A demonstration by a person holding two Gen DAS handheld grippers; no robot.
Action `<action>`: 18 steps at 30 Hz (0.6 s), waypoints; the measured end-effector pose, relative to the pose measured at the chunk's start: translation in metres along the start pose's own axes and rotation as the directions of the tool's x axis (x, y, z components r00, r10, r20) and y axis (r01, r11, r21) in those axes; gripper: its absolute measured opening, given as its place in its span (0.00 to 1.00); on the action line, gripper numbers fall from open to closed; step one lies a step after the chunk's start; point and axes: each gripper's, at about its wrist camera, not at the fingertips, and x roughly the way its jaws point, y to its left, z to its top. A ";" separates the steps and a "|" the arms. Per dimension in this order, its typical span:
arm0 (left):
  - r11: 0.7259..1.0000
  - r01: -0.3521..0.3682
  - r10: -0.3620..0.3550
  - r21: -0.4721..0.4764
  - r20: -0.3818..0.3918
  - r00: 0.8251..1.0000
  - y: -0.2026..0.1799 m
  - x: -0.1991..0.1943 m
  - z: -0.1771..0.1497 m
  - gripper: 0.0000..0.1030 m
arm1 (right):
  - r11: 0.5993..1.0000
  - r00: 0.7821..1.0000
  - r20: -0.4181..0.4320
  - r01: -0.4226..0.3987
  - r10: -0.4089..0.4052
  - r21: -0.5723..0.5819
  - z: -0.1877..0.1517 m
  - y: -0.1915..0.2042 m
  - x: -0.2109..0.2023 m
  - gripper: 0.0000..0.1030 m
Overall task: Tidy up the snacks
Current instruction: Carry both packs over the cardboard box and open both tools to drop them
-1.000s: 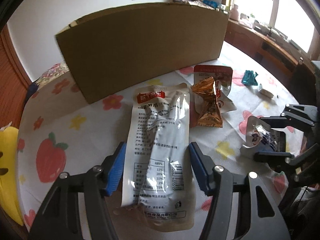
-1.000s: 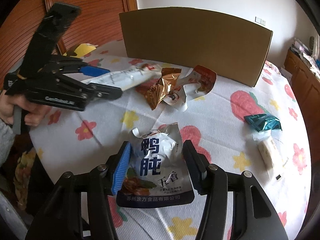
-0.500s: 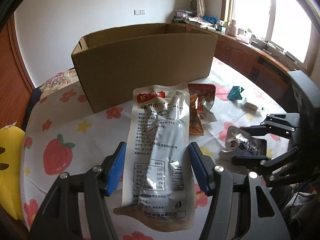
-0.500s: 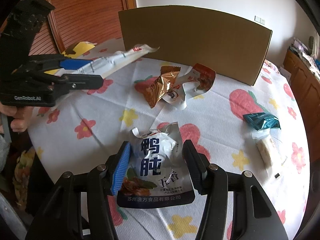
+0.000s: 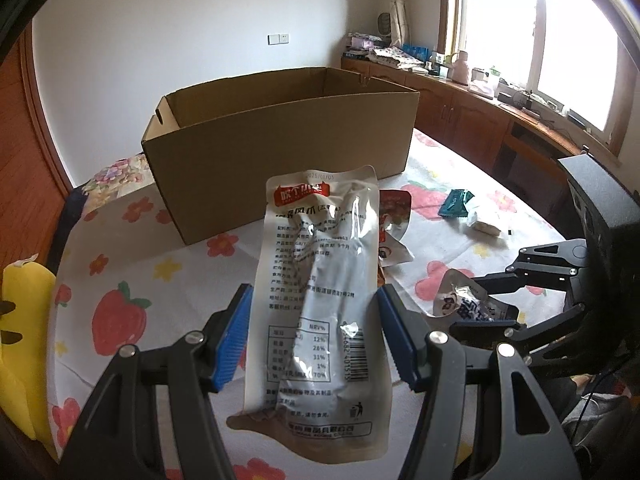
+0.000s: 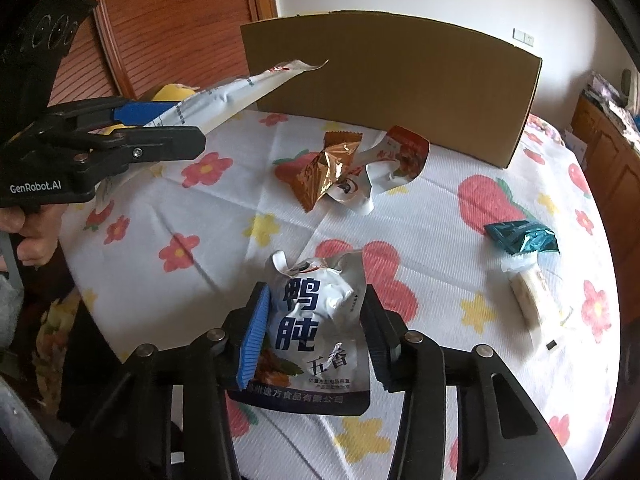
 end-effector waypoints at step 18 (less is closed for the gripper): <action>1.000 -0.003 0.003 -0.002 0.002 1.000 -0.002 0.000 0.001 0.60 | 0.999 0.996 0.079 -0.038 0.038 -0.007 0.007 0.002 -0.031 0.19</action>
